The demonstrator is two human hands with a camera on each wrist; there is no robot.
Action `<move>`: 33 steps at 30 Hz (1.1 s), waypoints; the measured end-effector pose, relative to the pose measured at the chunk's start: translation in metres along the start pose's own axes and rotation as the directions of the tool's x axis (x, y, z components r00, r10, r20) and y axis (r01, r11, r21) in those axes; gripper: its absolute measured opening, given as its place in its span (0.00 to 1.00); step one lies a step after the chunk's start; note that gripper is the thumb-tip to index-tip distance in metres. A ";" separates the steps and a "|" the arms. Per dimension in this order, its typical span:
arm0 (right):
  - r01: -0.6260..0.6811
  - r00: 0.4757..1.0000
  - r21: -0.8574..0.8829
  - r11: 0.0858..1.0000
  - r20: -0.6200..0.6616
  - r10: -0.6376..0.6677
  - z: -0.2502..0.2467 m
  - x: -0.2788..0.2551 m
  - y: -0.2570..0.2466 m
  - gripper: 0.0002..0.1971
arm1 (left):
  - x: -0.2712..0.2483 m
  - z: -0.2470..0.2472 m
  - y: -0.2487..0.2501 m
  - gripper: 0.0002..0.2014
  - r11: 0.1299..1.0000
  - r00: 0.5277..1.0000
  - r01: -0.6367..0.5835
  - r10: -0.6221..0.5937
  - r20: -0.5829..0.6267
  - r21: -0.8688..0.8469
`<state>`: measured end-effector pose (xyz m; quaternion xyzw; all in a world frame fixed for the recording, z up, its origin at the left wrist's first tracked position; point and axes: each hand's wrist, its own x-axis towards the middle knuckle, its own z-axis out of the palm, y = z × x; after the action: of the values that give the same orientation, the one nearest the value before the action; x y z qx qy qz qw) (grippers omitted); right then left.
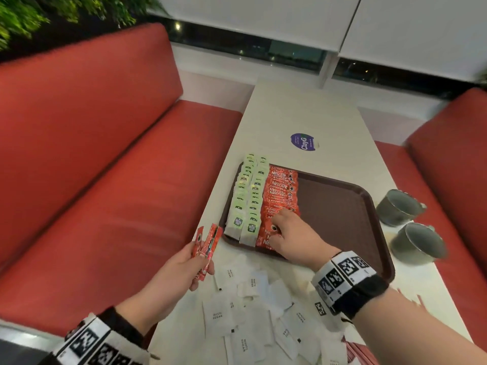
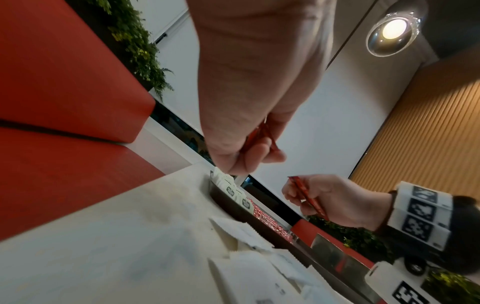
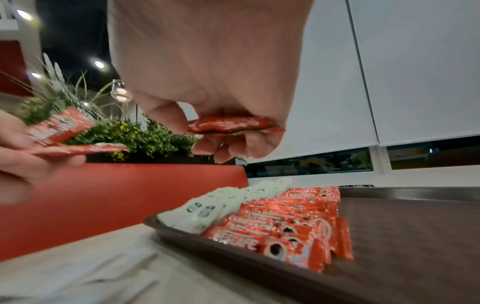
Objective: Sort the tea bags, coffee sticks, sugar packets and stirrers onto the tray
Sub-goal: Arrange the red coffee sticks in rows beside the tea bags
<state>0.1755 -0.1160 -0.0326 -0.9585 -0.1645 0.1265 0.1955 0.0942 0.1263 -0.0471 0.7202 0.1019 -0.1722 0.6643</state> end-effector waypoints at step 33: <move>-0.116 0.974 0.561 0.820 -0.097 0.204 -0.003 -0.052 -0.001 0.07 | 0.035 0.047 0.018 0.05 0.980 0.984 -0.156 0.143 0.109 0.122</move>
<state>0.1288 -0.1354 -0.0201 -0.8786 -0.0243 0.1107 0.4638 0.1277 0.0752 -0.0471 0.7580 0.0027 -0.1640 0.6313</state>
